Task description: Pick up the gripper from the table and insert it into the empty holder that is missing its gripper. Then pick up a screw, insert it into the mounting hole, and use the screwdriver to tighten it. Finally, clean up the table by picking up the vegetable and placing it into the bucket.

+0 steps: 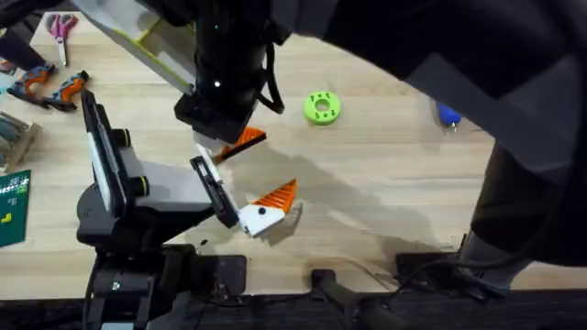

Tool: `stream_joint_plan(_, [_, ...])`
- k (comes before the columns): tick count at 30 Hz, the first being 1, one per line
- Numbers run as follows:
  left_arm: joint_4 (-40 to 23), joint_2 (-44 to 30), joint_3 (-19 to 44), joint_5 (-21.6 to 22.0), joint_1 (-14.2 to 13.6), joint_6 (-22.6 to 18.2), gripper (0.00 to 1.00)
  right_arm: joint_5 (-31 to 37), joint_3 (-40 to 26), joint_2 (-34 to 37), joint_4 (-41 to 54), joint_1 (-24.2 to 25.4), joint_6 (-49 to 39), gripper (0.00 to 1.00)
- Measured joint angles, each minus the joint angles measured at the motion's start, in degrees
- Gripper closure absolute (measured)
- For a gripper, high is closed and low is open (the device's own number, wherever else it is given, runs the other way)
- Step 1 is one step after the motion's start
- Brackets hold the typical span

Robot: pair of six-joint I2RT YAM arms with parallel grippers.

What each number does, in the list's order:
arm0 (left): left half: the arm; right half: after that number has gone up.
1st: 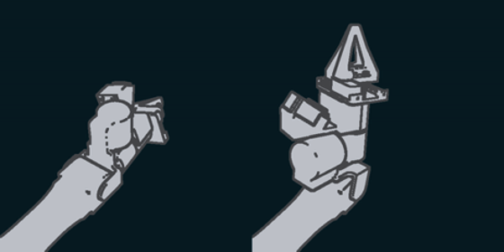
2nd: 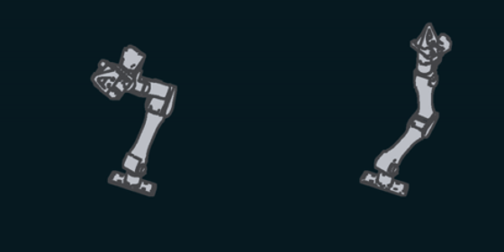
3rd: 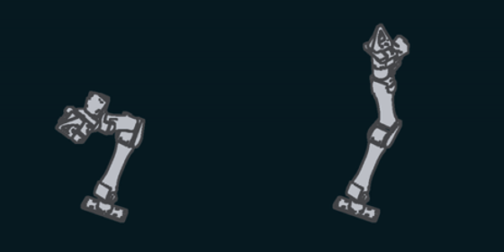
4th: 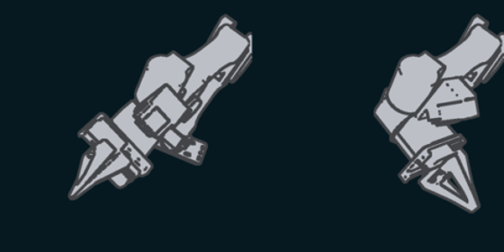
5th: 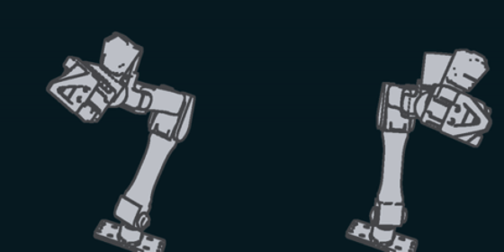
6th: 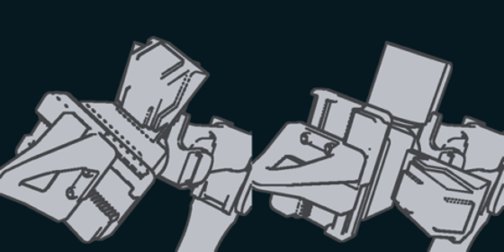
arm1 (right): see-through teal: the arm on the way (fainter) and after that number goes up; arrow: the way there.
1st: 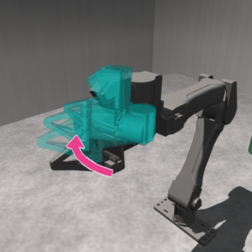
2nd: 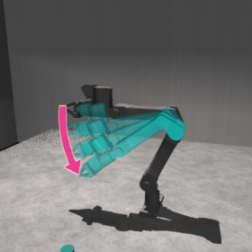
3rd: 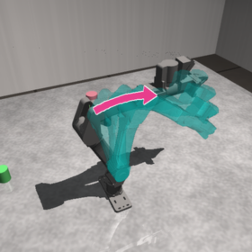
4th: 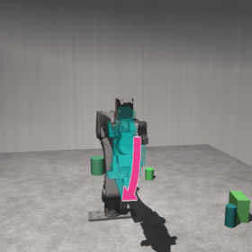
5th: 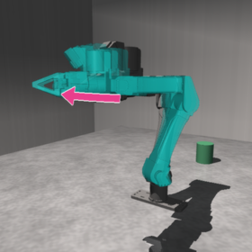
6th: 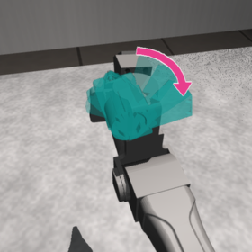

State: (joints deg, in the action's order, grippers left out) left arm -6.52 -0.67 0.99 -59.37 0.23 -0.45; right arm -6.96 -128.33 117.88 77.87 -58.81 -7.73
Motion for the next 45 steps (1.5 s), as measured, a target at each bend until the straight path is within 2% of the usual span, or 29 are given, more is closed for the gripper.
stream_joint_plan(12, [0.0, -0.02, 0.0, -0.04, 0.0, 0.0, 0.015, 0.0, 0.0, 0.27, 0.24, 0.11, 0.0, 0.994])
stream_joint_plan(13, [0.0, 0.0, 0.0, -0.02, 0.0, 0.0, 0.015, -0.02, 0.0, 0.27, 0.26, 0.11, 0.21, 0.966])
stream_joint_plan(17, [0.0, -0.01, 0.0, 0.0, 0.0, 0.01, 0.015, 0.06, 0.0, 0.25, 0.48, 0.13, 0.38, 0.615])
stream_joint_plan(19, [0.0, -0.01, 0.0, 0.02, 0.02, 0.02, 0.015, 0.34, 0.0, 0.27, 0.62, 0.39, 0.41, 0.484])
stream_joint_plan(20, [0.0, 0.0, 0.0, 0.0, 0.0, 0.0, 0.015, 0.48, 0.0, 0.27, 0.57, 1.31, 0.44, 0.336])
stream_joint_plan(23, [0.0, 0.0, 0.0, 0.0, 0.0, 0.0, 0.015, 0.46, 0.0, 0.1, 0.38, 1.78, 0.42, 0.265])
stream_joint_plan(29, [0.0, -0.02, 0.0, -0.04, 0.0, 0.0, 0.015, -0.02, 0.0, -3.05, -0.04, 4.51, 0.46, 0.231])
stream_joint_plan(34, [0.0, 0.0, 0.0, -0.04, 0.0, 0.0, 0.015, -0.02, 0.0, -8.46, -0.04, 9.44, 0.86, 0.229])
stream_joint_plan(35, [0.0, 0.0, 0.0, -0.04, 0.0, 0.0, 0.015, -0.02, -0.01, -9.54, -0.02, 10.79, 1.02, 0.228])
stream_joint_plan(36, [0.0, 0.0, 0.0, -0.04, 0.0, 0.0, 0.015, 0.0, -0.15, -12.65, 0.0, 16.45, 1.72, 0.226])
stream_joint_plan(45, [0.0, 0.0, 0.0, -0.04, 0.0, 0.0, 0.015, -0.01, -0.15, -15.73, 1.91, 29.5, 2.18, 0.223])
